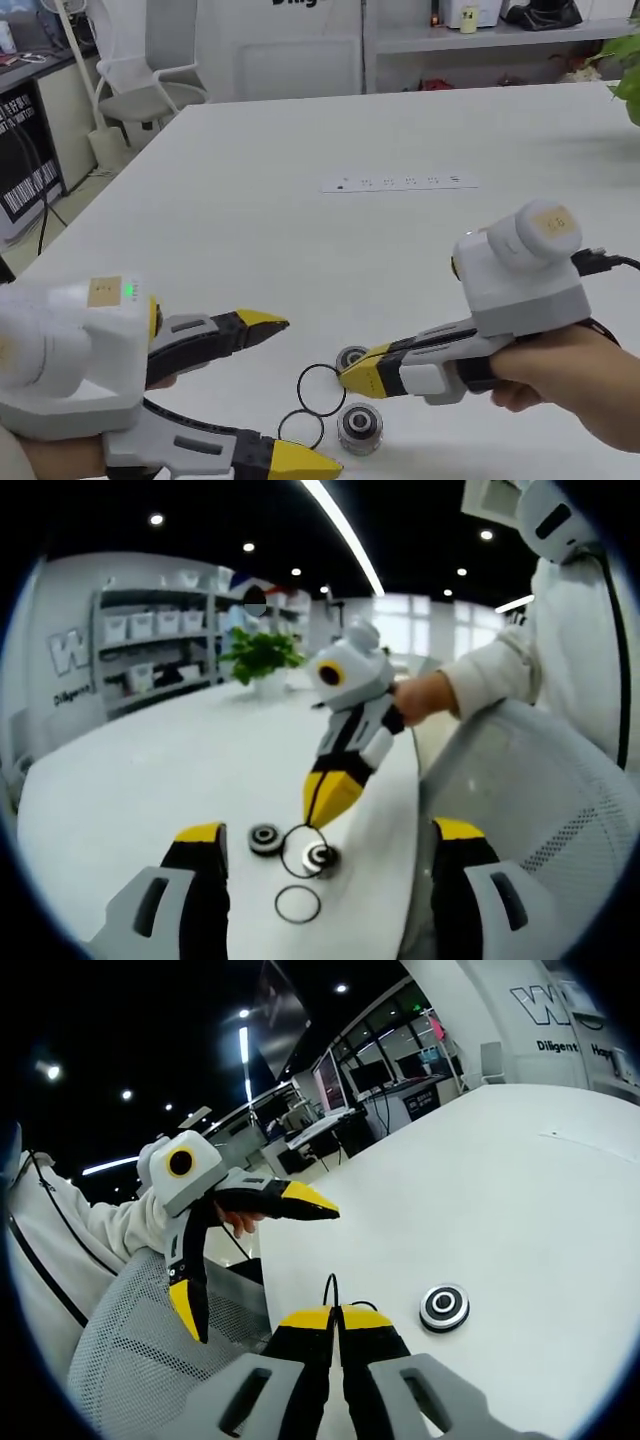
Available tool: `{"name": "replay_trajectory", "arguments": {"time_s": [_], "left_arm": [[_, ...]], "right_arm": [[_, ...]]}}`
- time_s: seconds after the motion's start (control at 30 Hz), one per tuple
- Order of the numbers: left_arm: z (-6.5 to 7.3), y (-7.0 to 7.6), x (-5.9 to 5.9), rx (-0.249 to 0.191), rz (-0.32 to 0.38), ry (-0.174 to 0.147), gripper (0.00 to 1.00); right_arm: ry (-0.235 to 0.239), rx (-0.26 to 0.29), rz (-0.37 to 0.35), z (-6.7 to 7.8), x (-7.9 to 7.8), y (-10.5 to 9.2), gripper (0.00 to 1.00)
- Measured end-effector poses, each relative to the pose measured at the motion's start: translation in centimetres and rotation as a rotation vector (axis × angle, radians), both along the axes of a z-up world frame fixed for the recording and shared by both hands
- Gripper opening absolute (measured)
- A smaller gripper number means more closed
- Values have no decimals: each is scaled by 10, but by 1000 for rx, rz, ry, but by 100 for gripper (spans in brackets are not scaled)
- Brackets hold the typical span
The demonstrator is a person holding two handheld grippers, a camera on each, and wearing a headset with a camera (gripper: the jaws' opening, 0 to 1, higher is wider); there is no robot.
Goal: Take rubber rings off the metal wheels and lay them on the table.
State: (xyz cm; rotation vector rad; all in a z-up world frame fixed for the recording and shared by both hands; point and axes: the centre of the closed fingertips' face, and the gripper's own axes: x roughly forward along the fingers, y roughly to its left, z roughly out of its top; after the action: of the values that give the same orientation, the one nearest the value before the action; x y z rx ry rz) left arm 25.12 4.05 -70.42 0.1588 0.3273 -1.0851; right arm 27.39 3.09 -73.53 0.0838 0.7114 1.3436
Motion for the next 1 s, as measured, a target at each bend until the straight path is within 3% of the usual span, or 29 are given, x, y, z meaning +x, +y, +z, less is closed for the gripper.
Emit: {"name": "replay_trajectory", "arguments": {"time_s": [0.23, 0.4, 0.53, 1.0], "left_arm": [[2, 19, 2, -37, 74, 3, 84], [0, 27, -1, -19, 95, -17, 83], [-6, 34, -1, -22, 120, -1, 84], [-17, 36, -4, -1, 119, 36, 84]], "right_arm": [[3, 1, -6, -3, -1, 6, 0], [2, -18, 9, -9, -6, 9, 0], [-1, -35, 18, -14, -8, 11, 0], [9, -74, 39, -30, -18, 20, 0]]}}
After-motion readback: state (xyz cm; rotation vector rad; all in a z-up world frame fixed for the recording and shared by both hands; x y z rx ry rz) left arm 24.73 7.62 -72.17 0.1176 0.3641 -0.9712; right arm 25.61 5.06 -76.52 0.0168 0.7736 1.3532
